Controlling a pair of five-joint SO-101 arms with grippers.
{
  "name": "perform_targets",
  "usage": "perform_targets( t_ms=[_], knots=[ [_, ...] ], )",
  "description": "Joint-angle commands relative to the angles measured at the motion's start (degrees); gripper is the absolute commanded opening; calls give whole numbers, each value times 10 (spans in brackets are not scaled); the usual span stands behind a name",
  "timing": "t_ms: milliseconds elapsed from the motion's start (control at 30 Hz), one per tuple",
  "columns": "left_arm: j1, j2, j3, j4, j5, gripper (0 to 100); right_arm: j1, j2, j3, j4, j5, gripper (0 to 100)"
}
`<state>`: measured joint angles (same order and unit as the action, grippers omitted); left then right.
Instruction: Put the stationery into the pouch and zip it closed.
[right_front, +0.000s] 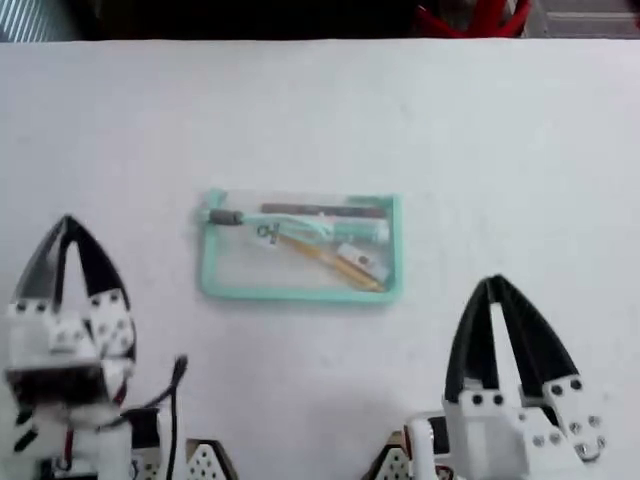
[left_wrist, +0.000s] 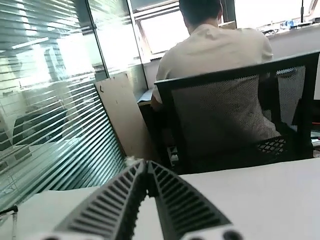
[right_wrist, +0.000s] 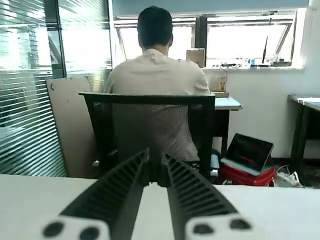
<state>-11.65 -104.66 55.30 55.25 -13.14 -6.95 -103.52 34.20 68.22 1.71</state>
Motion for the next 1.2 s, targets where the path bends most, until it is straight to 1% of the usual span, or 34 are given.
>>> perform_targets(
  t_ms=[0, 100, 167, 300, 467, 500, 533, 800, 867, 1000, 1167],
  knots=[
    [43, 3, 134, -156, 2, 35, -7, 3, 70, -120, 40, 25],
    [91, 4, 189, -203, 1, 106, -7, 3, 149, -218, 45, 26],
    [101, 4, 216, -216, 1, 145, -7, 3, 200, -260, 43, 28],
    [92, 4, 272, -229, 0, 150, -7, 2, 290, -258, 43, 81],
    [64, 4, 396, -318, -1, 150, -7, 2, 397, -255, 43, 166],
    [59, 4, 418, -332, -1, 150, -7, 2, 414, -255, 43, 176],
    [55, 7, 418, -330, 1, 150, -7, 2, 429, -255, 43, 183],
    [51, 10, 418, -228, 1, 151, -7, 2, 603, -255, 47, 190],
    [48, 10, 418, -200, 1, 151, -7, 3, 628, -251, 47, 190],
    [51, 10, 418, -135, 1, 151, -2, 4, 627, -204, 47, 189],
    [52, 10, 418, -51, 1, 153, -7, 4, 627, -98, 45, 190]
  ],
)
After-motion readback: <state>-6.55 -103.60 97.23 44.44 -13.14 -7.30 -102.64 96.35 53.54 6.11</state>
